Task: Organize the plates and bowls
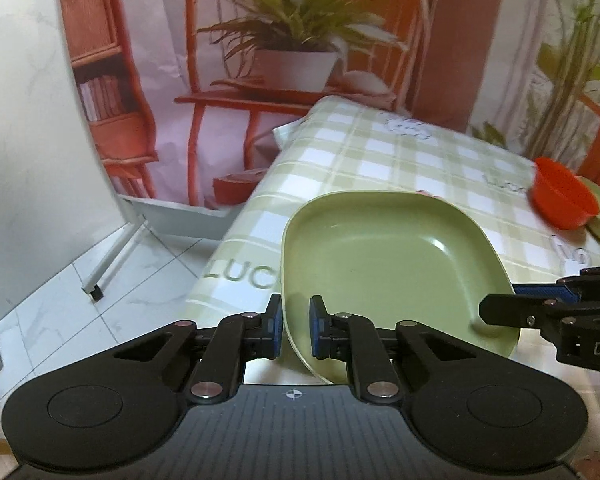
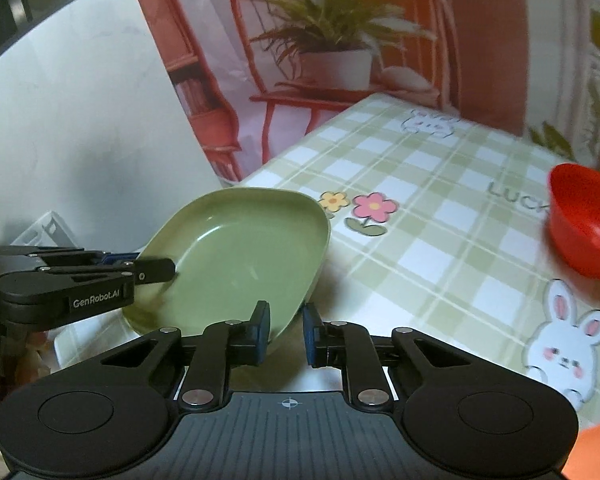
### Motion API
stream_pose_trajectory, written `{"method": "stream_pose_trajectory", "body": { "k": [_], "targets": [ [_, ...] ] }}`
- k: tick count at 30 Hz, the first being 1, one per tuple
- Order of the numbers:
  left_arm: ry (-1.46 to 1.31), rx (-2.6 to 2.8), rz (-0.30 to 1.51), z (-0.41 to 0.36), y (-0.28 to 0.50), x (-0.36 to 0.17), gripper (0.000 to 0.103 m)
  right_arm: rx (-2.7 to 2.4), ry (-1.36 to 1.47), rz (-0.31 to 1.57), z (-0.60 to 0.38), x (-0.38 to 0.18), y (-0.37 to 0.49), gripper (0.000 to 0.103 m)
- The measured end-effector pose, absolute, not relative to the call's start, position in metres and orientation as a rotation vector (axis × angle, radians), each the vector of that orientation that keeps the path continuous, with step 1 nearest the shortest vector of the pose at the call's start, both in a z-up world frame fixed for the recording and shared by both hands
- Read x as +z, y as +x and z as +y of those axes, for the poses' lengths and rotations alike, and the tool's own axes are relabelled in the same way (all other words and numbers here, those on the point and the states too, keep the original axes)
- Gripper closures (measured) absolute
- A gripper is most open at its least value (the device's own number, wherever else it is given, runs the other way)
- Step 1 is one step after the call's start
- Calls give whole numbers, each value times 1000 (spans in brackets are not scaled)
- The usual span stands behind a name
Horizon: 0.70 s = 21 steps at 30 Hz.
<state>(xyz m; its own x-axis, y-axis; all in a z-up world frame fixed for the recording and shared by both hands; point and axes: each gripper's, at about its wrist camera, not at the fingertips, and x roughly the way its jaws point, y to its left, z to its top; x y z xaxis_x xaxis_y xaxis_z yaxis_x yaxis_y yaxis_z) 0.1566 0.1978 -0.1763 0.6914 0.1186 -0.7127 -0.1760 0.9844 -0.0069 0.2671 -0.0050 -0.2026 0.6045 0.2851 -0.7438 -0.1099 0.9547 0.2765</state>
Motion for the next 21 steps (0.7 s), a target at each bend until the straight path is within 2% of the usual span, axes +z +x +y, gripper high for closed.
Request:
{"method": "stream_pose_trajectory", "body": {
  "k": [13, 21],
  "targets": [
    [-89, 34, 745, 109, 133, -138, 88, 116, 234, 795, -92, -157, 195, 87],
    [-59, -105, 764, 37, 120, -133, 86, 5, 263, 772, -152, -151, 139, 88]
  ]
}}
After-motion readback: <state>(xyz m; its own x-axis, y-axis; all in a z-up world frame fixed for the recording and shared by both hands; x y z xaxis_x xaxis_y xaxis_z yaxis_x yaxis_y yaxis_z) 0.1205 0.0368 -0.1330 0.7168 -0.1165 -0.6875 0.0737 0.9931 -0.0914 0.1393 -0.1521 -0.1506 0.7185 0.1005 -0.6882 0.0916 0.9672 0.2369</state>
